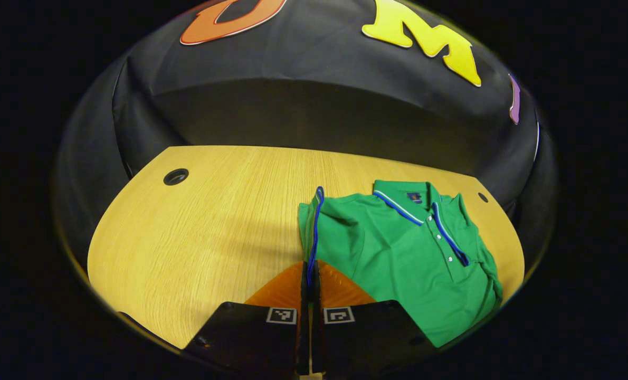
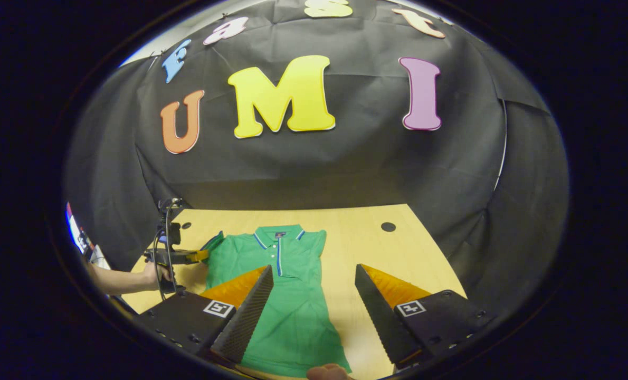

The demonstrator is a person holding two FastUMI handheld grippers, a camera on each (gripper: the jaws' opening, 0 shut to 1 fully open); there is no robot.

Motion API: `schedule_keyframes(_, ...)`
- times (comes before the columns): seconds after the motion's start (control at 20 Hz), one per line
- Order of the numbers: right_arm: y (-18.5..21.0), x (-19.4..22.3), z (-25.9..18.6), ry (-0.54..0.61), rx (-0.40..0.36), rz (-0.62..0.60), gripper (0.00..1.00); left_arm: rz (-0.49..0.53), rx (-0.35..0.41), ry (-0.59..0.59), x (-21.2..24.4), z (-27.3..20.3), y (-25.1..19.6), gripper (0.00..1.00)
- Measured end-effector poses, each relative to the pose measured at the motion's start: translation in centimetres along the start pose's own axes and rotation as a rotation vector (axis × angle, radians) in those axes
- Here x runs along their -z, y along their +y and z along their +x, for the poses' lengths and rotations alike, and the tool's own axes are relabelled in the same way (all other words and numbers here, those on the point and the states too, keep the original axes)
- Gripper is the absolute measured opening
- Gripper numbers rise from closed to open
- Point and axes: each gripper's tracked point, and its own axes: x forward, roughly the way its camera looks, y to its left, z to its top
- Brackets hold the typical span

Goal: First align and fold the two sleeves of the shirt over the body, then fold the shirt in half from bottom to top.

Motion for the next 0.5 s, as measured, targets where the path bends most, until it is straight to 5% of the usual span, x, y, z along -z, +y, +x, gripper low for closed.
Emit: schedule_keyframes(0.5,-1.2,-0.1,-1.4,-0.034,0.013,0.03,0.96,0.049,0.06,-0.044,-5.1,-2.6,-9.4,0.05)
